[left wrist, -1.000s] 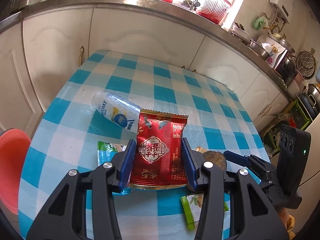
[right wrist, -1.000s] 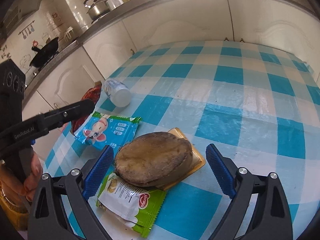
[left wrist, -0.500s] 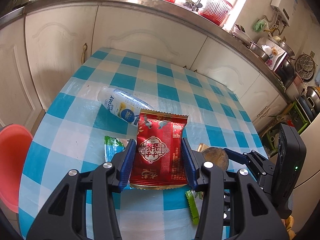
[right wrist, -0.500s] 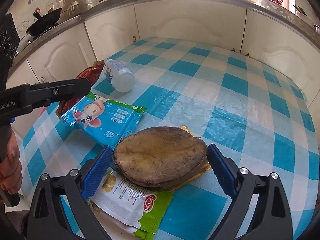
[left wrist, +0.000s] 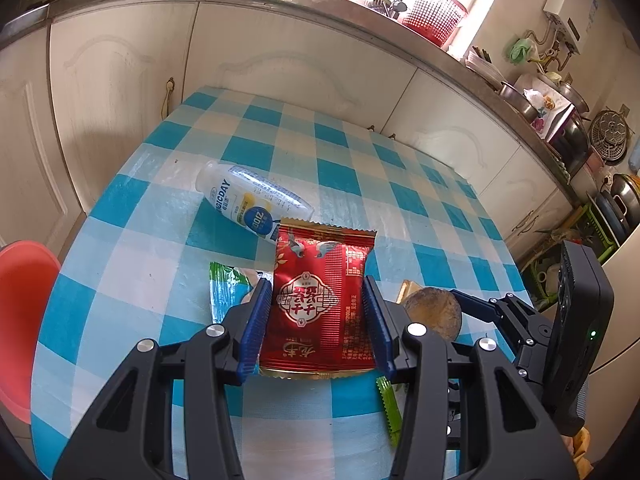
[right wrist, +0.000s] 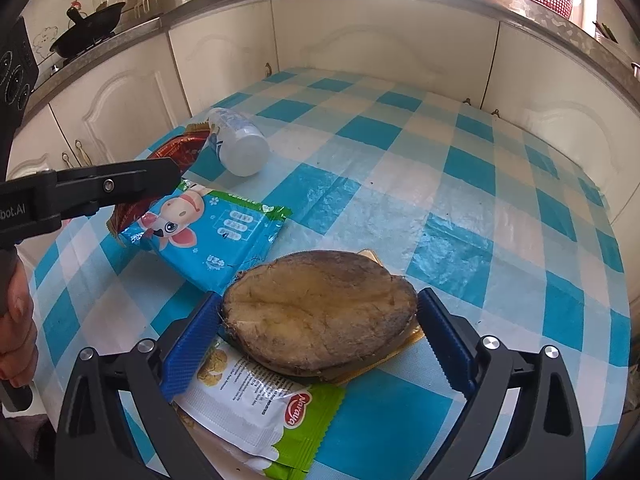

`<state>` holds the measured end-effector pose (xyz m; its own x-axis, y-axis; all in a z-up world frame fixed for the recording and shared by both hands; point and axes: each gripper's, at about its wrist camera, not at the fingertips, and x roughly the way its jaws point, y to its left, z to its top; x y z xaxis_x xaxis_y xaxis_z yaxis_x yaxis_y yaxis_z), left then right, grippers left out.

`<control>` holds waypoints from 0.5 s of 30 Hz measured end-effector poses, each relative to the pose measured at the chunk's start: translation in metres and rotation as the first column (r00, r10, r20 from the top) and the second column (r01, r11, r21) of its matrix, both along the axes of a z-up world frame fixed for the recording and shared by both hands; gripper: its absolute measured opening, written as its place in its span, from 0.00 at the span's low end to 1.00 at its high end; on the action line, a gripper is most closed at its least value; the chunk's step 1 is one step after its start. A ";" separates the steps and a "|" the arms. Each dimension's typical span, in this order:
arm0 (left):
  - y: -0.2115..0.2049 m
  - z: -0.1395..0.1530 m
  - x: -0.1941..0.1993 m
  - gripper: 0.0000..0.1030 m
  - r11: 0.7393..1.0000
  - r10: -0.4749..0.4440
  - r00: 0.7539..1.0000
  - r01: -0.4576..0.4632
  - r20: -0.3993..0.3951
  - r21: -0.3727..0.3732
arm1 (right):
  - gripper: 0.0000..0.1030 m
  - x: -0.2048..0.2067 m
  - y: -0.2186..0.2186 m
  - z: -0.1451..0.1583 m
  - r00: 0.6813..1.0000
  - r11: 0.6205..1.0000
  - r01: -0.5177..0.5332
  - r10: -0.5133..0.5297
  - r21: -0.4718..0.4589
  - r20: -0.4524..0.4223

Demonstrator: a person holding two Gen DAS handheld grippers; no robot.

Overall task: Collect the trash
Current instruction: 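Lift and carry the red packet and brown disc toward the red bucket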

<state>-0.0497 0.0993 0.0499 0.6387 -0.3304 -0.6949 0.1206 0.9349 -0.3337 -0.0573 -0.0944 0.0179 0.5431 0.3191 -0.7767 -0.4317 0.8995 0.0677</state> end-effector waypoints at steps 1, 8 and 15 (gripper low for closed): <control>0.000 0.000 0.000 0.46 1.000 0.000 1.000 0.000 -0.001 -0.001 | 0.93 0.000 0.000 0.000 1.000 1.000 0.000 0.000 -0.002 0.001; 0.002 0.000 -0.001 0.46 1.000 0.002 1.000 -0.002 -0.002 -0.007 | 0.91 0.001 -0.001 0.000 1.000 1.000 0.002 -0.002 0.004 0.002; 0.006 -0.001 -0.003 0.46 1.000 0.005 1.000 -0.005 0.000 -0.016 | 0.89 0.000 -0.002 0.002 1.000 1.000 0.019 -0.019 0.017 0.005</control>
<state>-0.0522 0.1057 0.0490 0.6404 -0.3387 -0.6893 0.1162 0.9299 -0.3489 -0.0568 -0.0964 0.0197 0.5530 0.3214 -0.7687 -0.4149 0.9063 0.0805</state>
